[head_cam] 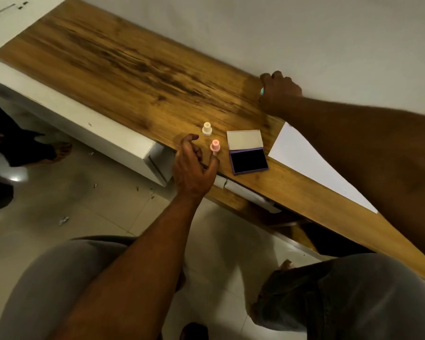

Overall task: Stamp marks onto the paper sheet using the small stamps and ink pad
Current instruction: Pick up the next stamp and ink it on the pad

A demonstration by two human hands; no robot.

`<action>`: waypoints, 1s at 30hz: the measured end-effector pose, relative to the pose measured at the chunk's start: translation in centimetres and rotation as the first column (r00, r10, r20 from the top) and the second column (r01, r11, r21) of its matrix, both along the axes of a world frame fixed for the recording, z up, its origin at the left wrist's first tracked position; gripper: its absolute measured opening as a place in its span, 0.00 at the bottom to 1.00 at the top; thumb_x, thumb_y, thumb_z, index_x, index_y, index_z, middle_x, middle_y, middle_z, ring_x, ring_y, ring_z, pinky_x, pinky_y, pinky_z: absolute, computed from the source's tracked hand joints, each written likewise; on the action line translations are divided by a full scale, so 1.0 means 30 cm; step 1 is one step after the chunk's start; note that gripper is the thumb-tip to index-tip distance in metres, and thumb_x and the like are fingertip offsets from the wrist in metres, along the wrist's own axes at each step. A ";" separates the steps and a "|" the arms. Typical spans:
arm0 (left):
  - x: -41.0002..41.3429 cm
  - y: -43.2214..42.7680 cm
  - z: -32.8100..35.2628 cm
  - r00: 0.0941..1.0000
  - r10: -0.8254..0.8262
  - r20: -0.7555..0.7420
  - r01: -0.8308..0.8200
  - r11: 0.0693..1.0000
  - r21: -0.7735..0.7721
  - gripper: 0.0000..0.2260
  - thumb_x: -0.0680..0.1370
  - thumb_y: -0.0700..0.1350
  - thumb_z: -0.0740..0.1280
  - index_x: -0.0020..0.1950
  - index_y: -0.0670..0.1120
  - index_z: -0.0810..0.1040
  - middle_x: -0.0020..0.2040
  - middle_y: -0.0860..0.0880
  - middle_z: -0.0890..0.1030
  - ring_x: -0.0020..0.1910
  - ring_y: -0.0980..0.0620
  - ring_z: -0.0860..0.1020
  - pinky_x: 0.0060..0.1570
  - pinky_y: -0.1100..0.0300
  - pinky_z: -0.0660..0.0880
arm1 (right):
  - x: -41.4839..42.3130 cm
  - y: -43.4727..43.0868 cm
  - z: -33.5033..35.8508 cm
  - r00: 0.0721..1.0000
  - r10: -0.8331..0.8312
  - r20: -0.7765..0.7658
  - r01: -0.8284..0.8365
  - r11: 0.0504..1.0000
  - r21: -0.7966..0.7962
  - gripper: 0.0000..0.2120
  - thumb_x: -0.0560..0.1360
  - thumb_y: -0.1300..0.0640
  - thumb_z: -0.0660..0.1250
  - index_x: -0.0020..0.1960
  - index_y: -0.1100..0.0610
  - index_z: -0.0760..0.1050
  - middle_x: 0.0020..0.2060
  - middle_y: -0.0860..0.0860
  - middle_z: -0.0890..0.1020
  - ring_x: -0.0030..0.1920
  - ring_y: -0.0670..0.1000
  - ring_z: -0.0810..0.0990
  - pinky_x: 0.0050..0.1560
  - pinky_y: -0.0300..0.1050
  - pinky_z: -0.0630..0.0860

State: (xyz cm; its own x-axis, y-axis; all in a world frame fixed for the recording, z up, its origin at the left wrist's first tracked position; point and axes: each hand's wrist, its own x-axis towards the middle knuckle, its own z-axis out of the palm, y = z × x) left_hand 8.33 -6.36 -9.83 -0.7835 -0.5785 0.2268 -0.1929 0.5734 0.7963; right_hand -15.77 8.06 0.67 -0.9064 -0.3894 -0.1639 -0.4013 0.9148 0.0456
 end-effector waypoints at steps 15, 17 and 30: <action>0.013 0.053 0.096 0.965 -0.257 -0.040 0.248 0.955 -0.163 0.27 0.78 0.62 0.71 0.71 0.48 0.73 0.48 0.54 0.82 0.45 0.58 0.80 0.38 0.66 0.75 | 0.296 0.196 0.031 0.998 0.034 0.045 -0.006 0.856 -0.517 0.17 0.81 0.43 0.67 0.57 0.57 0.82 0.42 0.51 0.83 0.42 0.51 0.79 0.39 0.42 0.69; 0.004 0.084 0.111 0.947 -0.320 -0.013 0.304 0.910 -0.282 0.27 0.79 0.63 0.71 0.70 0.47 0.76 0.49 0.49 0.84 0.46 0.53 0.82 0.39 0.65 0.73 | 0.371 0.197 0.046 0.993 0.100 0.060 -0.054 0.847 -0.530 0.18 0.81 0.42 0.66 0.55 0.56 0.83 0.39 0.50 0.82 0.38 0.49 0.78 0.35 0.40 0.65; -0.022 0.142 0.165 0.950 -0.313 0.000 0.288 0.877 -0.385 0.19 0.80 0.55 0.73 0.67 0.47 0.82 0.43 0.48 0.85 0.42 0.51 0.81 0.40 0.61 0.66 | 0.493 0.207 0.063 0.955 0.298 -0.011 -0.276 0.869 -0.410 0.20 0.83 0.39 0.60 0.44 0.54 0.75 0.38 0.50 0.78 0.37 0.51 0.75 0.37 0.47 0.69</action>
